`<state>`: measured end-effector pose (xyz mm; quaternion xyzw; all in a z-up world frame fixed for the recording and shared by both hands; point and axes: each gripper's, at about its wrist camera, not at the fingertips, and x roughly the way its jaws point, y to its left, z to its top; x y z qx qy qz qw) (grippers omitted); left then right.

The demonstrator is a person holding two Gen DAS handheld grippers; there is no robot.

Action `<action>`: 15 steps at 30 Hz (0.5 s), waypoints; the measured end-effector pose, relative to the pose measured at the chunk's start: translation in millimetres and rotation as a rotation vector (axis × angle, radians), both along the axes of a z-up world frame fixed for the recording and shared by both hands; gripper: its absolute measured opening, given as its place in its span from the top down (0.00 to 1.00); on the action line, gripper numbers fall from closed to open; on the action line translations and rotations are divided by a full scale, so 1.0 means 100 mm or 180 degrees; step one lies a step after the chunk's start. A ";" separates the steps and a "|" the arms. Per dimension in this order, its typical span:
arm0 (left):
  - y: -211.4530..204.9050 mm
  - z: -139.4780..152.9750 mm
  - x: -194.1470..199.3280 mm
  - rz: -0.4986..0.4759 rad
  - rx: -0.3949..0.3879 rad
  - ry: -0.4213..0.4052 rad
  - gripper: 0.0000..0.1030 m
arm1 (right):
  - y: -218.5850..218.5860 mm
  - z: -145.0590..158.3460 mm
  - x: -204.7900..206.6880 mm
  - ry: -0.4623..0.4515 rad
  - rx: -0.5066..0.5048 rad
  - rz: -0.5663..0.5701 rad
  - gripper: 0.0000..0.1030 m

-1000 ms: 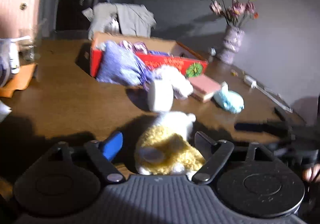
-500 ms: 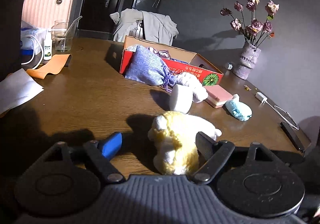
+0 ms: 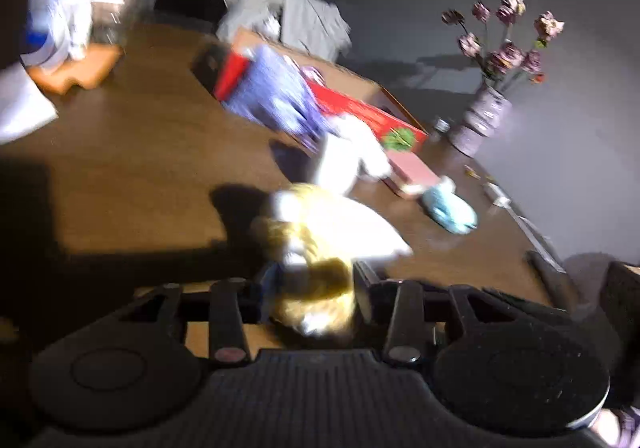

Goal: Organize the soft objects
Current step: 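Lift the plush toy with the left tool over the box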

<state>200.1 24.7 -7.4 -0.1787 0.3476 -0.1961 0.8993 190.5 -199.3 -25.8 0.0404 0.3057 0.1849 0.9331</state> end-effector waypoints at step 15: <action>-0.32 0.29 0.21 -0.0198 0.0721 -0.0611 0.26 | -0.40 0.02 -0.22 0.0007 0.0325 0.0008 0.37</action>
